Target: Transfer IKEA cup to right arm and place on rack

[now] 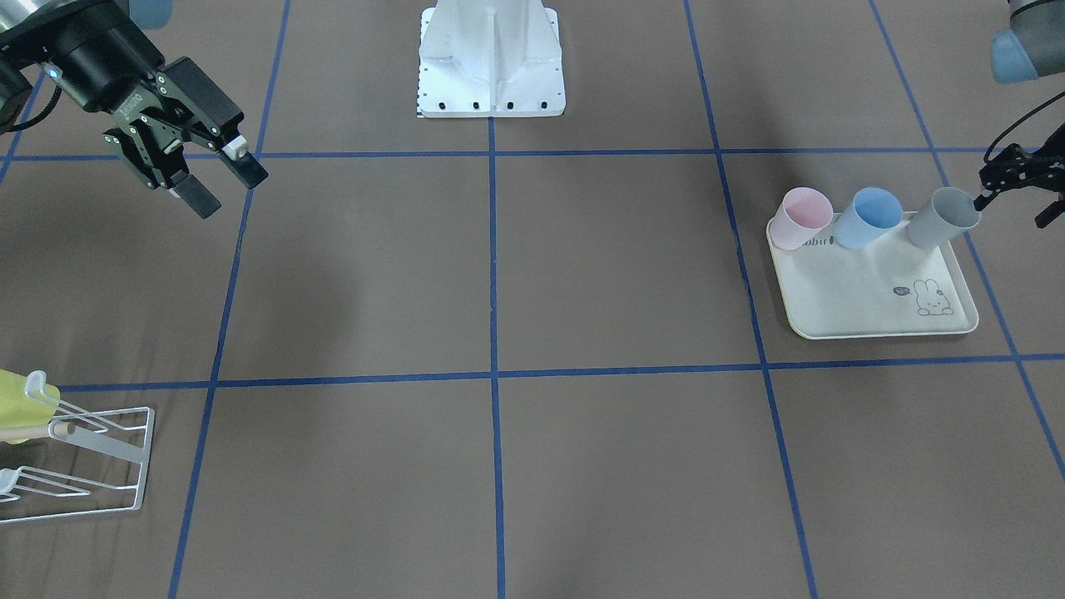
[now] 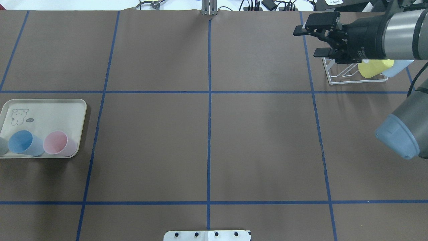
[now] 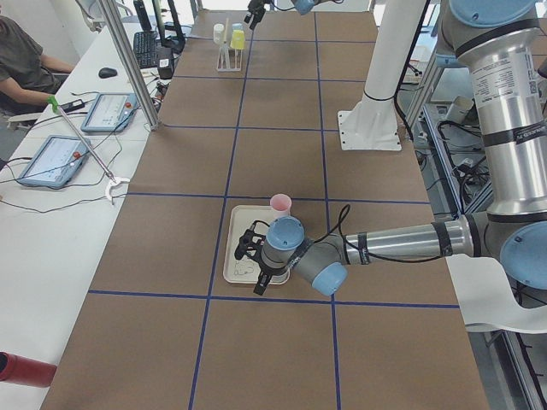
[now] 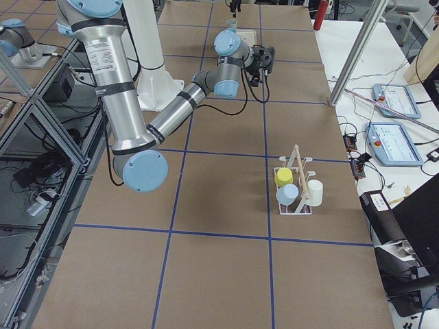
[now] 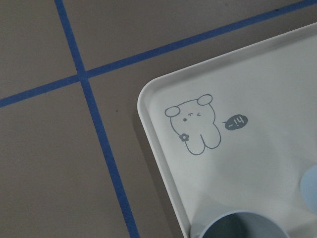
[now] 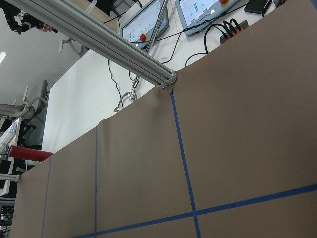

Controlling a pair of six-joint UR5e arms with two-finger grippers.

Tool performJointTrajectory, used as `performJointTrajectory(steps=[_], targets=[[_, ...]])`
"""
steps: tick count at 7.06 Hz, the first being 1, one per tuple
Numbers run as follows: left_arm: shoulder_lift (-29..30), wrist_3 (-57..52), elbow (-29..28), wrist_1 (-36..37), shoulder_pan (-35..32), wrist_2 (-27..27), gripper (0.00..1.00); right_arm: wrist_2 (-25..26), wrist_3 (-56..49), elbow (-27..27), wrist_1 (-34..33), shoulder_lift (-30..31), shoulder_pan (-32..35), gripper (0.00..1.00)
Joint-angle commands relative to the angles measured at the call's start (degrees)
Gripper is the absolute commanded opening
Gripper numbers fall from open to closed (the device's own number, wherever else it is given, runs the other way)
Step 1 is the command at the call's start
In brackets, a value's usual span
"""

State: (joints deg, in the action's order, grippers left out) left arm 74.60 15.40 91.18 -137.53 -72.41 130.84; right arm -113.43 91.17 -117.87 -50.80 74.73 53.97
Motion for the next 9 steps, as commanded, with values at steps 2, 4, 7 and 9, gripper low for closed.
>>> performJointTrajectory(steps=[2, 4, 7, 9], targets=[[0.2, 0.3, -1.0, 0.1, 0.4, -0.1, 0.99, 0.0, 0.0, -0.1, 0.0, 0.1, 0.0, 1.00], [0.1, 0.5, -1.1, 0.1, 1.6, 0.0, 0.99, 0.0, 0.0, -0.1, 0.0, 0.1, 0.1, 1.00], [0.0, 0.6, -1.5, 0.2, 4.3, -0.1, 0.99, 0.0, 0.0, 0.0, 0.7, 0.3, 0.2, 1.00], [-0.1, 0.7, -1.5, 0.1, 4.6, 0.4, 0.81, 0.0, 0.0, 0.0, 0.7, 0.5, 0.2, 1.00]])
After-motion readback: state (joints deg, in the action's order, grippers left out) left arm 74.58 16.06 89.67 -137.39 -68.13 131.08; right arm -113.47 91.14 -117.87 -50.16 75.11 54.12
